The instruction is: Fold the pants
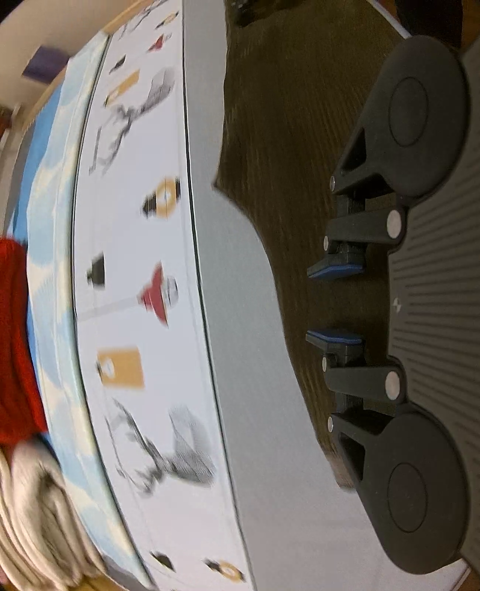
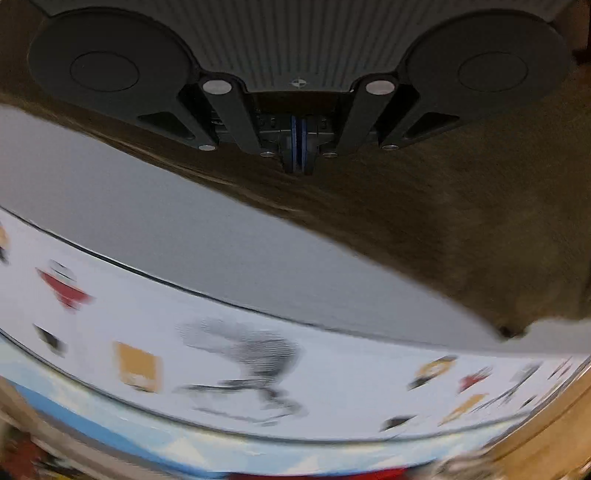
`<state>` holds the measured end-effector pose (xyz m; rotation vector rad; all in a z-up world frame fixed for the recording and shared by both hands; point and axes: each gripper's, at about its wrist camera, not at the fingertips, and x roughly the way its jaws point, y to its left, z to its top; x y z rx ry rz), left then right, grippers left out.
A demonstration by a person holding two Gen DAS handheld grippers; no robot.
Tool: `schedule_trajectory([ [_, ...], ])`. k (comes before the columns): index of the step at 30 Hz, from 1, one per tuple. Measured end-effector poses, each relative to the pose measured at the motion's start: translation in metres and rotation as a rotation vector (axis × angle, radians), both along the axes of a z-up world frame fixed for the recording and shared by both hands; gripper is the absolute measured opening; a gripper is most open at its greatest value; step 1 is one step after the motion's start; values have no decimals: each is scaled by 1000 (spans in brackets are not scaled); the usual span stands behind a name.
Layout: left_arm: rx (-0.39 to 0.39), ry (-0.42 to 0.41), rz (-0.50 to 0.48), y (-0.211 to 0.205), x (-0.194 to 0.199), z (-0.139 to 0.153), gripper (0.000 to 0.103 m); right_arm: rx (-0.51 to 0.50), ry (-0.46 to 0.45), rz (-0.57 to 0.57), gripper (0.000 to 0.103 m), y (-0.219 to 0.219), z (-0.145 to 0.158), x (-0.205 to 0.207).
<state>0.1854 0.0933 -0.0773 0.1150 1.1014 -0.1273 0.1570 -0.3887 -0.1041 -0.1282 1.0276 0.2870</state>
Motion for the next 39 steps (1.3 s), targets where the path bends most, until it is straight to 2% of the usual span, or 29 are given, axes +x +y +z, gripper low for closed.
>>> schedule_trajectory([
  [2, -5, -4, -28, -18, 3, -1, 33, -15, -31, -95, 0, -24, -3, -3],
  [5, -11, -5, -69, -45, 7, -4, 33, 8, -50, -178, 0, -50, -8, -9],
  [11, 20, 12, -137, -85, 9, -15, 33, -53, -76, -221, 0, -71, -7, -20],
  [16, 21, 13, -155, -95, 10, -17, 33, -77, -68, -293, 0, -93, -1, -28],
  [18, 19, 7, -158, -96, 10, -15, 33, -89, -99, -347, 4, -101, 10, -34],
  [23, -3, -13, -146, -94, 7, -7, 33, 68, -228, -542, 8, -130, 58, -68],
  [24, -11, -16, -146, -94, 4, -5, 33, 83, -251, -579, 11, -135, 66, -75],
  [26, -8, -29, -157, -96, -2, -2, 34, 134, -306, -677, 25, -147, 85, -98],
  [28, 7, -67, -163, -97, -11, 5, 41, 218, -343, -783, 32, -161, 97, -125],
  [31, 46, -130, -148, -98, -30, 19, 50, 291, -357, -883, 33, -174, 97, -165],
  [33, 59, -163, -165, -103, -47, 34, 57, 298, -350, -922, 33, -179, 88, -191],
  [37, 30, -268, -218, -121, -88, 63, 77, 298, -246, -1002, 33, -195, 54, -226],
  [39, -11, -318, -226, -131, -106, 66, 85, 313, -260, -1041, 33, -201, 51, -240],
])
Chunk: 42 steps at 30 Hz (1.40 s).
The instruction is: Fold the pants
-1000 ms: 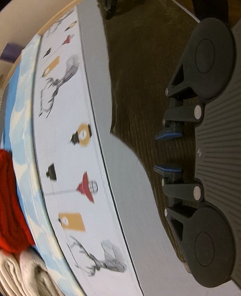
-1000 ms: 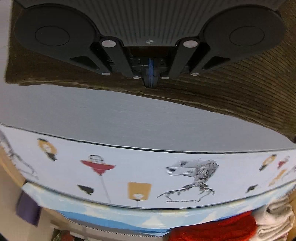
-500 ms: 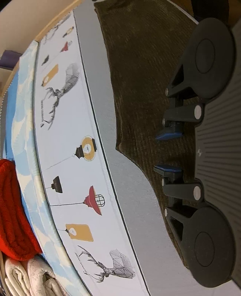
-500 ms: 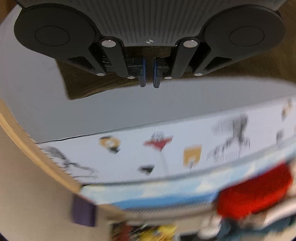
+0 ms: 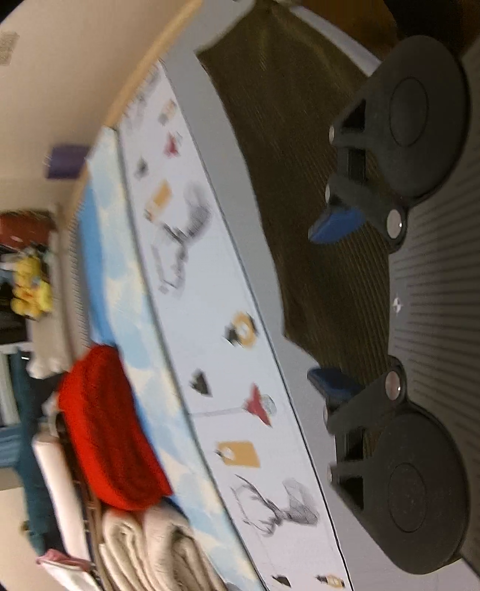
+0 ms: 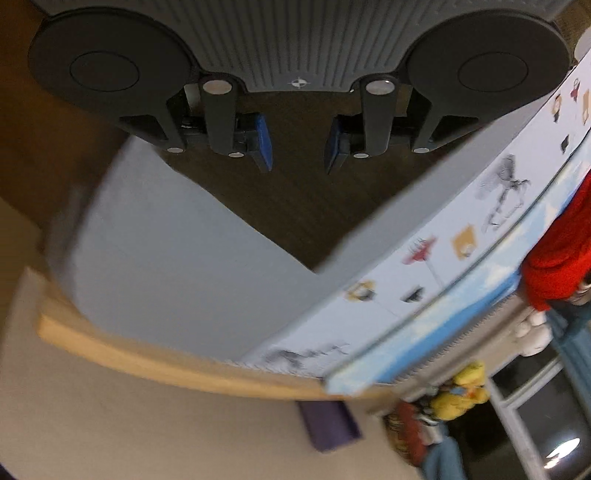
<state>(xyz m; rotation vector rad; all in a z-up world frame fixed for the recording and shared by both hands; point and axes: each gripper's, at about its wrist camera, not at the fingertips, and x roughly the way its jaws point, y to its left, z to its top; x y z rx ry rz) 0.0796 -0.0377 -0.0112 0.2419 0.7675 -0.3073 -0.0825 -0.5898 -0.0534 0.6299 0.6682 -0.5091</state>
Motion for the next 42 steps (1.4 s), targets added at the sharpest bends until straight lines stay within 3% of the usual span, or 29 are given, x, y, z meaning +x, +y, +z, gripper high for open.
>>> schedule_trajectory([
  [3, -38, 14, -26, -16, -19, -20, 85, -5, -4, -35, 33, -6, -5, -14],
  [5, 17, 42, -55, -30, -24, -31, 85, 27, -8, -68, 33, -11, -10, -22],
  [9, 97, -47, -99, -48, -27, -39, 87, 82, 22, -69, 33, -15, -23, -19],
  [12, 127, -28, -85, -50, -19, -47, 88, 93, 49, -39, 33, -12, -29, -13],
  [15, 141, -17, -64, -49, -12, -52, 88, 122, 67, -20, 38, -9, -35, -10],
  [17, 150, -3, -63, -49, -9, -54, 88, 141, 99, -9, 48, -8, -41, -5],
  [24, 145, 6, -69, -45, -8, -54, 88, 236, 225, -34, 57, -13, -68, 6],
  [30, 140, 19, -58, -39, -6, -54, 88, 273, 192, -128, 60, -19, -68, 2],
  [37, 130, 12, -35, -32, -4, -51, 89, 368, 67, -254, 59, -35, -68, -14],
  [42, 122, 23, -19, -29, -1, -51, 89, 380, 75, -279, 59, -41, -75, -14],
])
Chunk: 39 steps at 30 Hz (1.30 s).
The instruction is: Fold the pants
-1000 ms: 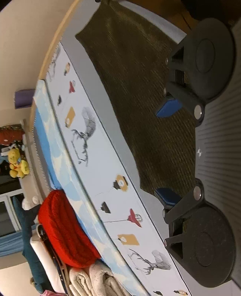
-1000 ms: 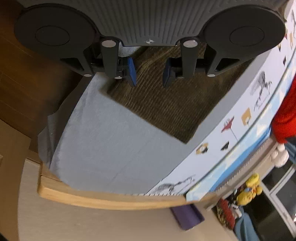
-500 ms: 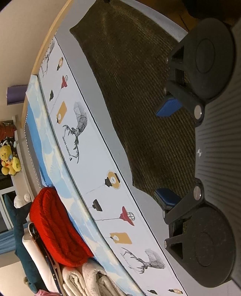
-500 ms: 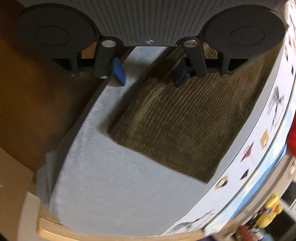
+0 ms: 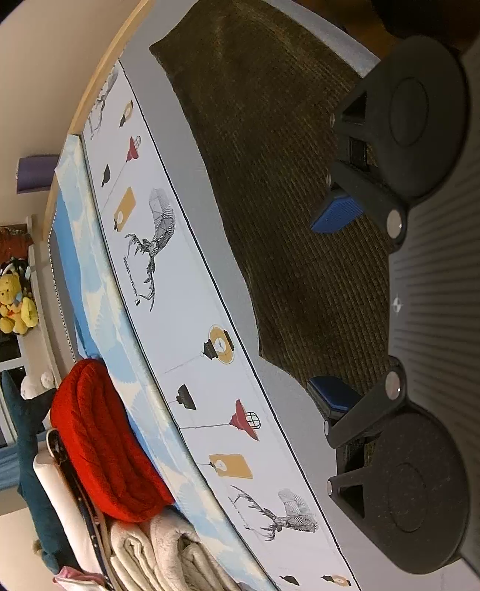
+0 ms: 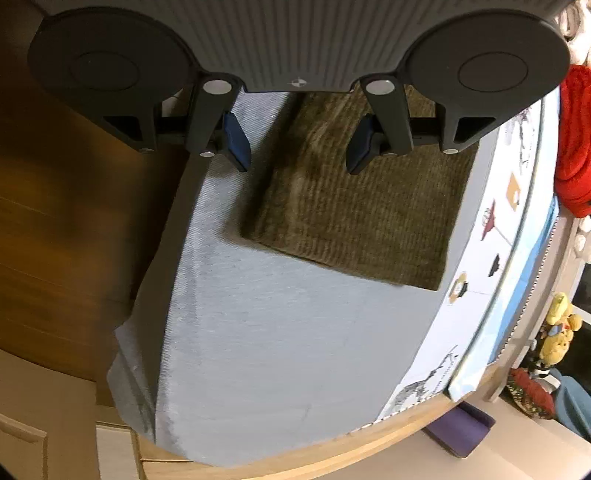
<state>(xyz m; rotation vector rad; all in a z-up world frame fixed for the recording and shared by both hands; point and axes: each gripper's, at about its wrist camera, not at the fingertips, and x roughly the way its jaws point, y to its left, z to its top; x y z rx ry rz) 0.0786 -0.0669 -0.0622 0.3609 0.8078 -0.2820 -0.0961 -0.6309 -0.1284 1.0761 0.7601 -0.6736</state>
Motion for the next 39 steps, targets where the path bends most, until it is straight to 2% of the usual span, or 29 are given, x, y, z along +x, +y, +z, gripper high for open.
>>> schedule_trajectory([
  [4, 6, 3, -3, -1, 0, 0, 89, 7, -2, -33, 57, -5, -4, 0],
  [8, 14, 7, -6, 0, -1, -3, 89, -26, -59, -54, 55, -9, 0, 4],
  [16, 22, 17, 7, 5, -1, -7, 89, -29, -10, -53, 55, -17, -10, 10],
  [17, 25, 19, 6, 6, -1, -8, 89, -39, -6, -48, 53, -17, -10, 12],
  [18, 29, 21, 5, 6, -1, -9, 89, -56, -3, -40, 40, -15, -8, 13],
  [19, 32, 23, 5, 6, 0, -10, 89, -71, -5, -24, 32, -14, -7, 15],
  [25, 26, 23, 13, 8, 2, -10, 89, -204, -27, 15, 26, 5, 20, 23],
  [28, 18, 16, 15, 10, 4, -7, 89, -342, -62, 65, 24, 30, 49, 30],
  [31, 3, 9, 37, 16, 6, -3, 89, -598, -135, 216, 23, 86, 96, 46],
  [33, -6, 5, 56, 21, 6, -1, 89, -853, -183, 368, 23, 153, 128, 57],
  [35, -10, 3, 71, 28, 7, 0, 89, -1037, -268, 511, 23, 221, 145, 59],
  [37, -11, -1, 88, 37, 6, 1, 89, -1157, -365, 670, 23, 290, 148, 55],
  [39, -14, -2, 115, 48, 6, 2, 89, -1217, -441, 865, 23, 358, 137, 48],
])
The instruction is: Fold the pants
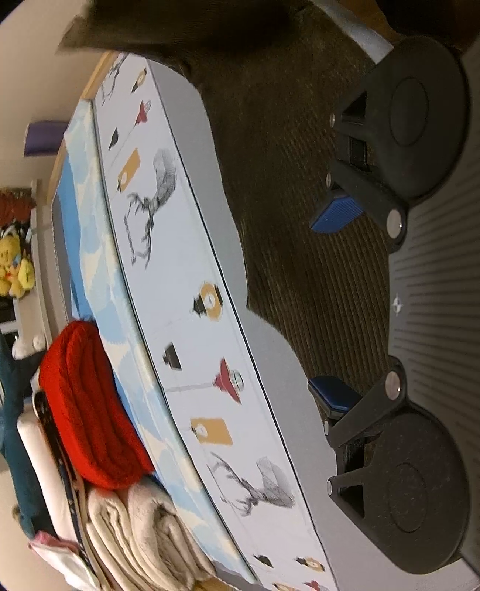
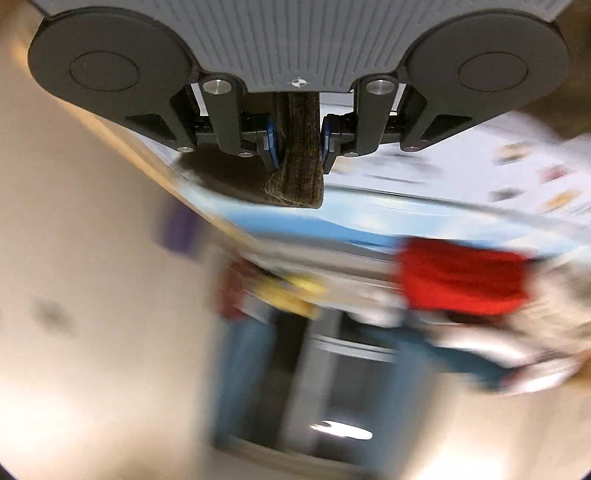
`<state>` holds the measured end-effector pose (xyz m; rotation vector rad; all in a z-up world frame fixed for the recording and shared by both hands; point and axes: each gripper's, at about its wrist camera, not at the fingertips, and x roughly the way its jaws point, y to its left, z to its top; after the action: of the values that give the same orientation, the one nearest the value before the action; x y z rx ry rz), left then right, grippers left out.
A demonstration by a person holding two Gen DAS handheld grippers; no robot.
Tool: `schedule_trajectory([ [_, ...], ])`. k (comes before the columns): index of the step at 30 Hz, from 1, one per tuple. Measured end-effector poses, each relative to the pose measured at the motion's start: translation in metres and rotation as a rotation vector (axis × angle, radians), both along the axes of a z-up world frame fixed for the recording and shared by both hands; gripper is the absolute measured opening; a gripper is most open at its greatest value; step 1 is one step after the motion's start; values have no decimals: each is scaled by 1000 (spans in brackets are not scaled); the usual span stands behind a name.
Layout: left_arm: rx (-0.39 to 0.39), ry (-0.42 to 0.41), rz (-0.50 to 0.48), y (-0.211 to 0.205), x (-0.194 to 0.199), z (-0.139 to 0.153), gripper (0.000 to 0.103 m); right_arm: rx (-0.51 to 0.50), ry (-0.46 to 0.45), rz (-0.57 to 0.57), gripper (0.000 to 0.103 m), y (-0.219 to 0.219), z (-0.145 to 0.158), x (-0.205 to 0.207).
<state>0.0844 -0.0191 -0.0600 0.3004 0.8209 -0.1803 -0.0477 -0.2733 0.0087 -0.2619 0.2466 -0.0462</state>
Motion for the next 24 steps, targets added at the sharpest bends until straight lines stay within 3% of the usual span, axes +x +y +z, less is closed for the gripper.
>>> schedule_trajectory([
  [2, -12, 8, 33, 13, 0, 1, 89, -102, 68, 205, 25, 65, -26, -7],
  [5, -42, 25, 81, 32, 0, 2, 89, -194, 313, 489, 31, 132, -76, -12],
  [8, -67, 29, 118, 49, -1, 6, 89, -240, 439, 634, 31, 157, -102, -20],
  [9, -74, 27, 128, 55, -2, 7, 89, -238, 431, 646, 33, 159, -101, -22],
  [11, -84, 23, 138, 64, -4, 10, 89, -203, 407, 630, 51, 154, -93, -19],
  [13, -81, 21, 145, 72, -7, 10, 89, -161, 394, 570, 59, 148, -88, -8],
  [16, -76, 25, 161, 83, -10, 9, 89, -109, 464, 494, 60, 140, -95, 13],
  [19, -77, 34, 181, 93, -12, 8, 89, -73, 580, 519, 60, 146, -111, 24],
  [21, -85, 36, 193, 98, -13, 9, 89, -88, 616, 551, 55, 149, -117, 15],
  [22, -88, 37, 197, 100, -13, 9, 89, -95, 614, 566, 45, 149, -117, 14],
  [23, -91, 36, 201, 101, -14, 10, 89, -85, 621, 582, 20, 151, -114, 11],
  [24, -92, 36, 202, 102, -14, 10, 89, -53, 623, 595, 18, 148, -108, 11],
])
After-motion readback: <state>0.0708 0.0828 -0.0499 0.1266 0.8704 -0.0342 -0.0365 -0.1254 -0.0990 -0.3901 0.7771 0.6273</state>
